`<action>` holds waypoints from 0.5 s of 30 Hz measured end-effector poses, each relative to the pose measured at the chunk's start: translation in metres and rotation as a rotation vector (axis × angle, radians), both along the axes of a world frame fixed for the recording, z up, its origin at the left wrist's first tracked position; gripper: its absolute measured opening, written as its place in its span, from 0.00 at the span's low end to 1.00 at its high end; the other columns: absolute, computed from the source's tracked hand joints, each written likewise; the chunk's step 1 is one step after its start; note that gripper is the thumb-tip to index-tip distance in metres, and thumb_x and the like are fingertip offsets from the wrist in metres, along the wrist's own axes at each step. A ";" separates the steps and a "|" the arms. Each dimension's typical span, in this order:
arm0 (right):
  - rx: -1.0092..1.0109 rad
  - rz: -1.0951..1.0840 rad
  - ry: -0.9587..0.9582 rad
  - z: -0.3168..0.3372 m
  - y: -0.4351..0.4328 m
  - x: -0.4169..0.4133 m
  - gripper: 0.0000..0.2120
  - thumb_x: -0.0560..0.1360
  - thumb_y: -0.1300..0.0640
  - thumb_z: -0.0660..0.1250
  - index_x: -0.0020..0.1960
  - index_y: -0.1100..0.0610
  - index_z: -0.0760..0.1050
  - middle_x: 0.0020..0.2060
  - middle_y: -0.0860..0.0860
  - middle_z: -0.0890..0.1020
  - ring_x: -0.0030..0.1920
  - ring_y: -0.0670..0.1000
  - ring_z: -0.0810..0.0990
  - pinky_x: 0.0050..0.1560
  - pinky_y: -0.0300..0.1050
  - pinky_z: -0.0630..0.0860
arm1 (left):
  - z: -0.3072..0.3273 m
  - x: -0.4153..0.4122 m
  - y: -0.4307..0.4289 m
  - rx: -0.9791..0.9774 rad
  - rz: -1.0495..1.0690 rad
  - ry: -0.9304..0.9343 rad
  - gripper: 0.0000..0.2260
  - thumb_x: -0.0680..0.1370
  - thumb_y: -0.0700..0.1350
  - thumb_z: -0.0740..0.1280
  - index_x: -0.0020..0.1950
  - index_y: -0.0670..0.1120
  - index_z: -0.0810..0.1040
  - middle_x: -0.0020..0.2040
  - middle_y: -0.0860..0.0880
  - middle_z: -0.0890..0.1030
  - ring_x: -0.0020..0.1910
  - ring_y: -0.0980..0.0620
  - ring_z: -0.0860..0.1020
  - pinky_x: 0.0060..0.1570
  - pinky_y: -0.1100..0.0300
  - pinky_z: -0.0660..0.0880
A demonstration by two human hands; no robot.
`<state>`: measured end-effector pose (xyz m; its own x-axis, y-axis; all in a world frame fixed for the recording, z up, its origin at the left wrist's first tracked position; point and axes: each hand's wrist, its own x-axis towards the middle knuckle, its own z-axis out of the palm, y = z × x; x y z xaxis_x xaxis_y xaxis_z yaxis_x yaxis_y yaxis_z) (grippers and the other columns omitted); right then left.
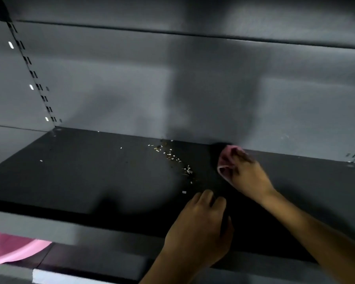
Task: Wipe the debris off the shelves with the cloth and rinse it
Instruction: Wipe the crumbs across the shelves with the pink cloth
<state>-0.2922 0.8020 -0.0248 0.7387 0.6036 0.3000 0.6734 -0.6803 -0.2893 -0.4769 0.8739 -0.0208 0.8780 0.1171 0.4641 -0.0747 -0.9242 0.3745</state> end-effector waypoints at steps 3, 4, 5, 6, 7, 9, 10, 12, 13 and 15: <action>-0.033 0.280 0.024 -0.001 0.052 -0.022 0.24 0.69 0.46 0.63 0.57 0.64 0.75 0.57 0.61 0.79 0.58 0.61 0.78 0.59 0.54 0.76 | 0.002 -0.003 0.000 0.024 -0.025 0.019 0.10 0.69 0.51 0.57 0.42 0.47 0.75 0.42 0.49 0.77 0.41 0.50 0.78 0.37 0.63 0.77; -0.039 0.344 0.055 -0.003 0.069 -0.028 0.21 0.70 0.50 0.66 0.57 0.62 0.74 0.58 0.58 0.78 0.57 0.59 0.78 0.59 0.53 0.76 | 0.001 -0.004 0.002 0.025 -0.026 0.015 0.13 0.68 0.51 0.57 0.44 0.47 0.76 0.44 0.49 0.78 0.42 0.50 0.78 0.38 0.63 0.77; -0.017 0.372 0.091 -0.004 0.086 -0.032 0.18 0.70 0.55 0.68 0.58 0.60 0.74 0.58 0.56 0.79 0.57 0.57 0.78 0.58 0.52 0.76 | 0.001 -0.006 0.005 0.008 -0.015 0.016 0.15 0.68 0.51 0.56 0.45 0.46 0.77 0.45 0.48 0.79 0.43 0.50 0.79 0.40 0.63 0.77; 0.009 0.399 0.114 -0.003 0.100 -0.035 0.18 0.69 0.57 0.68 0.58 0.57 0.74 0.58 0.53 0.80 0.56 0.54 0.79 0.57 0.50 0.77 | 0.001 -0.006 0.007 -0.021 0.002 0.020 0.17 0.68 0.52 0.55 0.47 0.45 0.77 0.47 0.48 0.79 0.45 0.50 0.79 0.42 0.62 0.77; 0.033 0.429 0.135 -0.001 0.111 -0.033 0.18 0.68 0.57 0.67 0.59 0.54 0.75 0.57 0.51 0.81 0.54 0.50 0.81 0.55 0.46 0.78 | 0.002 -0.007 0.009 -0.050 0.005 0.030 0.19 0.68 0.52 0.54 0.49 0.44 0.77 0.48 0.47 0.79 0.46 0.49 0.79 0.44 0.61 0.77; 0.060 0.446 0.097 0.009 0.119 -0.027 0.20 0.67 0.53 0.60 0.58 0.51 0.76 0.53 0.47 0.84 0.48 0.44 0.83 0.46 0.35 0.78 | 0.004 -0.010 0.009 -0.040 -0.041 0.025 0.17 0.70 0.51 0.55 0.48 0.43 0.77 0.47 0.46 0.79 0.45 0.47 0.78 0.43 0.58 0.77; 0.083 0.429 0.049 0.016 0.116 -0.022 0.21 0.66 0.53 0.57 0.56 0.51 0.76 0.50 0.47 0.84 0.45 0.44 0.83 0.43 0.32 0.77 | 0.005 -0.013 0.009 -0.010 -0.060 0.008 0.14 0.71 0.50 0.56 0.44 0.43 0.76 0.44 0.46 0.78 0.42 0.46 0.78 0.39 0.58 0.77; 0.189 0.429 -0.016 0.033 0.094 -0.021 0.20 0.66 0.54 0.52 0.52 0.50 0.77 0.46 0.45 0.83 0.42 0.41 0.82 0.40 0.27 0.73 | 0.005 -0.023 0.012 0.042 -0.071 -0.028 0.08 0.73 0.48 0.58 0.39 0.45 0.73 0.40 0.47 0.75 0.37 0.47 0.76 0.35 0.59 0.75; 0.209 0.438 0.000 0.041 0.075 -0.025 0.18 0.68 0.56 0.52 0.51 0.50 0.76 0.45 0.45 0.83 0.42 0.38 0.81 0.39 0.26 0.72 | 0.004 -0.029 0.016 0.072 -0.078 -0.042 0.07 0.74 0.47 0.59 0.39 0.46 0.72 0.39 0.48 0.74 0.37 0.48 0.75 0.35 0.58 0.73; 0.251 0.433 -0.077 0.049 0.027 -0.028 0.16 0.70 0.64 0.58 0.53 0.58 0.79 0.49 0.54 0.85 0.44 0.35 0.81 0.40 0.21 0.70 | 0.002 -0.042 0.029 0.109 -0.084 -0.056 0.06 0.75 0.46 0.61 0.39 0.47 0.70 0.38 0.49 0.73 0.37 0.48 0.74 0.37 0.58 0.71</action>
